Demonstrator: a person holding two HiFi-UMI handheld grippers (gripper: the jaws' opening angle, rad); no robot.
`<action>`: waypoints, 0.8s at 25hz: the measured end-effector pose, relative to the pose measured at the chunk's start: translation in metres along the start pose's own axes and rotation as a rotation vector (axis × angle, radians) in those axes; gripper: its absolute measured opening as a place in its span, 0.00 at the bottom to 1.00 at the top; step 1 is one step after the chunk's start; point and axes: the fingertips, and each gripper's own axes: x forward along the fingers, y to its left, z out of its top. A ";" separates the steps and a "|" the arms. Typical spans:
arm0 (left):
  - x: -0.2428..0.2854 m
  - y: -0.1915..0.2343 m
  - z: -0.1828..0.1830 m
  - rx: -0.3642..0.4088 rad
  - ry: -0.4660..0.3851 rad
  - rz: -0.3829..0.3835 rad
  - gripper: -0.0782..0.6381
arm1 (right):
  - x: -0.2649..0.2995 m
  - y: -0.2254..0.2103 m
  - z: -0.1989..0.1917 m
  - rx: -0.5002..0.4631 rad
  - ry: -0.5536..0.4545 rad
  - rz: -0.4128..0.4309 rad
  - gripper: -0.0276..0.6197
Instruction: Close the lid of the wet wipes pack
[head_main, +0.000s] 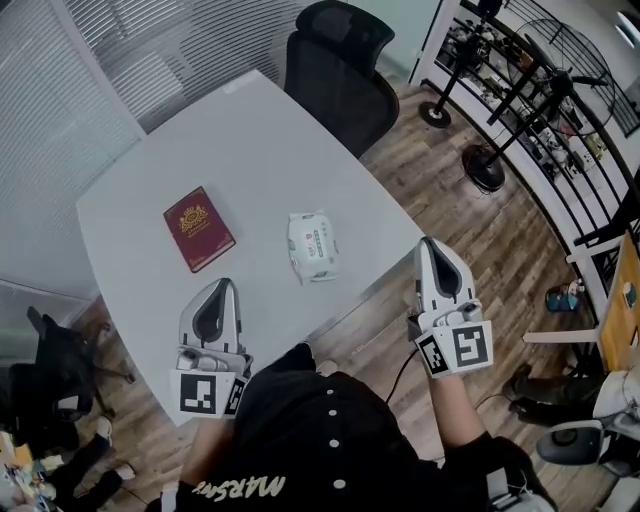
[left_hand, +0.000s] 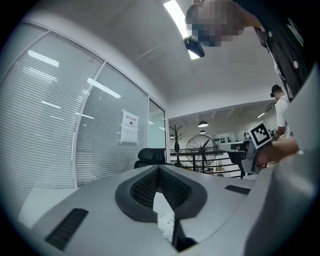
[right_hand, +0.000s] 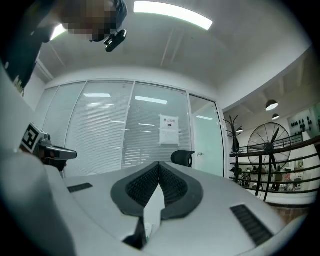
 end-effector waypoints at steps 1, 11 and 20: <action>0.001 0.001 0.002 0.007 -0.004 0.002 0.12 | -0.003 -0.001 0.005 0.001 -0.016 0.003 0.09; 0.001 0.022 0.025 0.041 -0.054 0.051 0.12 | -0.028 -0.017 0.027 -0.013 -0.082 -0.006 0.09; 0.000 0.034 0.037 0.061 -0.080 0.094 0.12 | -0.040 -0.031 0.021 0.011 -0.080 -0.062 0.09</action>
